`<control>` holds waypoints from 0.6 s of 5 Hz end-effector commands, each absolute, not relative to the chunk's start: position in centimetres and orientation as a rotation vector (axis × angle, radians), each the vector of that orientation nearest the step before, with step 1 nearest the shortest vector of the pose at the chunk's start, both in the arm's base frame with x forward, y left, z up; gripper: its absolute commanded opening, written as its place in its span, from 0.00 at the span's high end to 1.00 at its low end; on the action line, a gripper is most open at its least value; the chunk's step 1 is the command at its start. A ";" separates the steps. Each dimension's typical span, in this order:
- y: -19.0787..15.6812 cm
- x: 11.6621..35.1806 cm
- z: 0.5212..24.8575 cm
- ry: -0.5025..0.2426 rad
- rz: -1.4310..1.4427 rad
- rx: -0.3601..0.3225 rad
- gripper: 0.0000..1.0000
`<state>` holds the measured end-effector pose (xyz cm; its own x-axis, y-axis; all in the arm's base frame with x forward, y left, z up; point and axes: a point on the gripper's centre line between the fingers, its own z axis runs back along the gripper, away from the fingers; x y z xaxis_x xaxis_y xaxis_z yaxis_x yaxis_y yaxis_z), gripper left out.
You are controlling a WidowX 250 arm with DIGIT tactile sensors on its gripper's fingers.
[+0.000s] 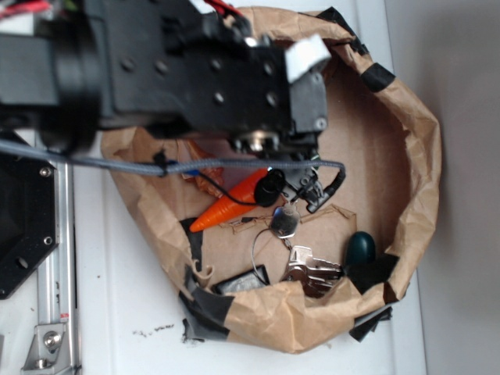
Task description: Grab the wood chip.
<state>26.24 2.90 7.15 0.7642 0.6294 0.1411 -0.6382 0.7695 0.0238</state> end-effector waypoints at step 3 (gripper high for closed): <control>8.2 25.9 8.1 -0.212 0.711 0.017 0.00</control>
<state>26.15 6.77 6.86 0.7548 0.6381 0.1522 -0.6406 0.7669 -0.0383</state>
